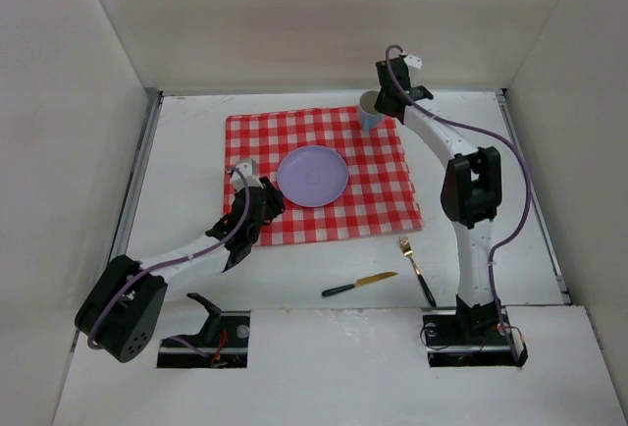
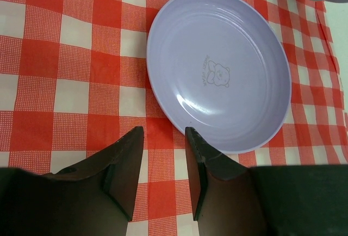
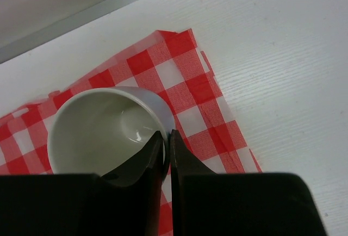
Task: Set the dinner table for one person
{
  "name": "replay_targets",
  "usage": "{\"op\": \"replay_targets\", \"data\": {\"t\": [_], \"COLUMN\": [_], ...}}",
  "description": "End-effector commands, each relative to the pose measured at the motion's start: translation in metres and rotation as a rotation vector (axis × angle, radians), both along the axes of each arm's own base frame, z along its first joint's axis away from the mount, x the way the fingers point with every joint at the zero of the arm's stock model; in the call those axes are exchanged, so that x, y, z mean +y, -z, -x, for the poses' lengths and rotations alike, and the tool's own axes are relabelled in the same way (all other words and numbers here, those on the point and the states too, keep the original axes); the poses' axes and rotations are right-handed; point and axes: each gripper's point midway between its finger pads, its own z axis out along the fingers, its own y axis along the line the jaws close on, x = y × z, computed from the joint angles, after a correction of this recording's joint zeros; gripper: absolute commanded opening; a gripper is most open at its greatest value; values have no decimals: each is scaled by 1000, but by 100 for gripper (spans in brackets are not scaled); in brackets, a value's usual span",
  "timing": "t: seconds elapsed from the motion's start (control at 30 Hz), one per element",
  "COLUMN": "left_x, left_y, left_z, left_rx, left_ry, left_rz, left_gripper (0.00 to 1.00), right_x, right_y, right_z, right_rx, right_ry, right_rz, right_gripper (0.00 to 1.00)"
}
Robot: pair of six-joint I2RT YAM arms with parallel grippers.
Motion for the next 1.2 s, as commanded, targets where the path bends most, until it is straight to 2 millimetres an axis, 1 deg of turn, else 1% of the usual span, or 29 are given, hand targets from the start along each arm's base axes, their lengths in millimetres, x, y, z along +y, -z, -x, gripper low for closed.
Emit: {"op": "replay_targets", "data": {"t": [0.0, 0.3, 0.37, 0.43, 0.5, 0.67, 0.77, 0.83, 0.93, 1.0, 1.07, 1.13, 1.17], "left_x": [2, 1, 1, 2, 2, 2, 2, 1, -5, -17, -31, -52, -59], "left_y": [-11, -5, -4, -5, -5, -4, -7, -7, -10, -13, -19, -25, -27], "left_z": [-5, -7, -7, -7, -8, -8, -8, -8, -7, -4, 1, 8, 12], "left_rx": [-51, -32, -31, -33, -33, -33, -41, -42, -47, -57, -72, -93, -102], "left_ry": [-14, -12, -13, -15, -15, -14, -11, -6, 19, 59, 111, 188, 217], "left_rz": [19, 10, 8, 7, 7, -1, -2, -5, -8, -16, -23, -42, -53], "left_gripper": [34, 34, 35, 35, 36, 36, 36, 36, 37, 37, 37, 38, 38], "right_x": [2, 4, 4, 4, 4, 1, -1, -3, -12, -21, -31, -44, -51], "right_y": [-46, -11, -8, -7, -8, -9, -20, -38, -73, -96, -110, -113, -109], "right_z": [-13, -11, -11, -12, -11, -7, 0, 5, 18, 31, 50, 73, 85], "right_rx": [-101, -34, -28, -26, -27, -17, -32, -61, -119, -163, -196, -231, -244], "right_ry": [14, 11, 11, 10, 9, 4, 0, -6, -9, -5, 9, 29, 39], "right_rz": [-11, -2, 0, 2, 1, -5, -10, -11, -14, -13, -19, -30, -36], "right_gripper": [13, 14, 16, 23, 28, 32, 40, 46, 54, 60, 63, 63, 61]}}
